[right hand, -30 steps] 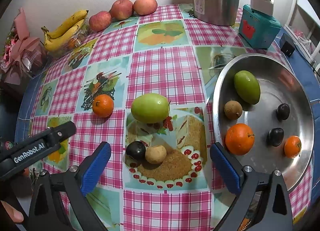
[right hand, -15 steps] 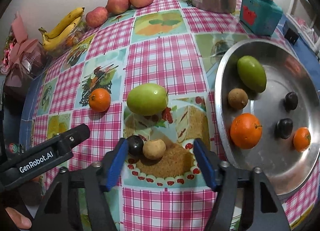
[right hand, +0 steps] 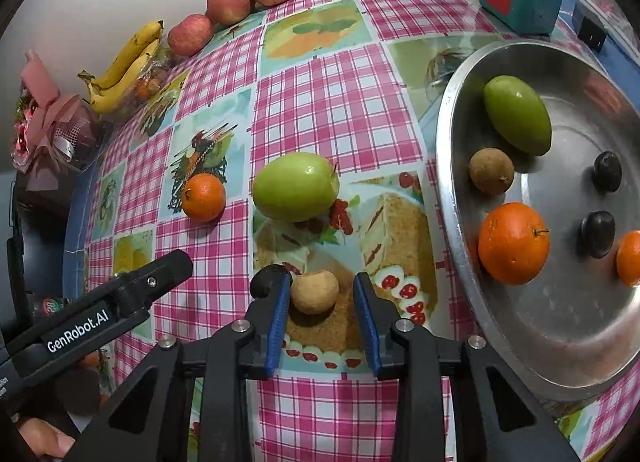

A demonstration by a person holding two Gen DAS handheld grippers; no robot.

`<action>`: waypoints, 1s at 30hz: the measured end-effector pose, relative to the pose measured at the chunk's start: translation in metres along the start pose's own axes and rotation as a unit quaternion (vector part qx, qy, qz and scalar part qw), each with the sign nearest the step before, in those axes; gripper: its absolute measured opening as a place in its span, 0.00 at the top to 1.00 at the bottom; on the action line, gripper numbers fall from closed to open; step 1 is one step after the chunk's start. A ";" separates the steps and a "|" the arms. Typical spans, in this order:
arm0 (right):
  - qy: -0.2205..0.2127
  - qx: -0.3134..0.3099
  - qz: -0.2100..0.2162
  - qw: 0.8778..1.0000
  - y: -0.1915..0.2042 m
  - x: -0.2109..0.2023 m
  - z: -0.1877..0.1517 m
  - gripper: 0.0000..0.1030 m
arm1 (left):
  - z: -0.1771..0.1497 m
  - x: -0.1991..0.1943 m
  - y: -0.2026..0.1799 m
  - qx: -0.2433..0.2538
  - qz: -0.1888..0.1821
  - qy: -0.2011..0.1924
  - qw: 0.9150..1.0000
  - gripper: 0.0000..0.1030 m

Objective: Organize fruits
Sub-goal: 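Close the right tool on the small beige round fruit, then close the left tool on the black plum while the right tool holds the beige fruit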

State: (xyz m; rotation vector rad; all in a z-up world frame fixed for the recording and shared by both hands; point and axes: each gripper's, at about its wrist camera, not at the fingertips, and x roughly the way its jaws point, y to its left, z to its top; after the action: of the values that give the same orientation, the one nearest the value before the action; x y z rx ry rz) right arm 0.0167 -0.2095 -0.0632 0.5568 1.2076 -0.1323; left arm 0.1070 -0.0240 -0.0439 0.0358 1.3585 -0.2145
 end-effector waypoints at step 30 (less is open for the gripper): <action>-0.011 -0.016 -0.042 0.999 -0.005 -0.016 -0.001 0.76 | -0.004 0.007 -0.040 0.017 -0.125 0.031 0.992 0.33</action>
State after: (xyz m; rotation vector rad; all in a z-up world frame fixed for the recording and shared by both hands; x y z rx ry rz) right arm 0.0083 -0.2164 -0.0499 0.4748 1.2094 -0.1899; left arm 0.0980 -0.0636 -0.0479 -0.1011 1.4194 -0.4509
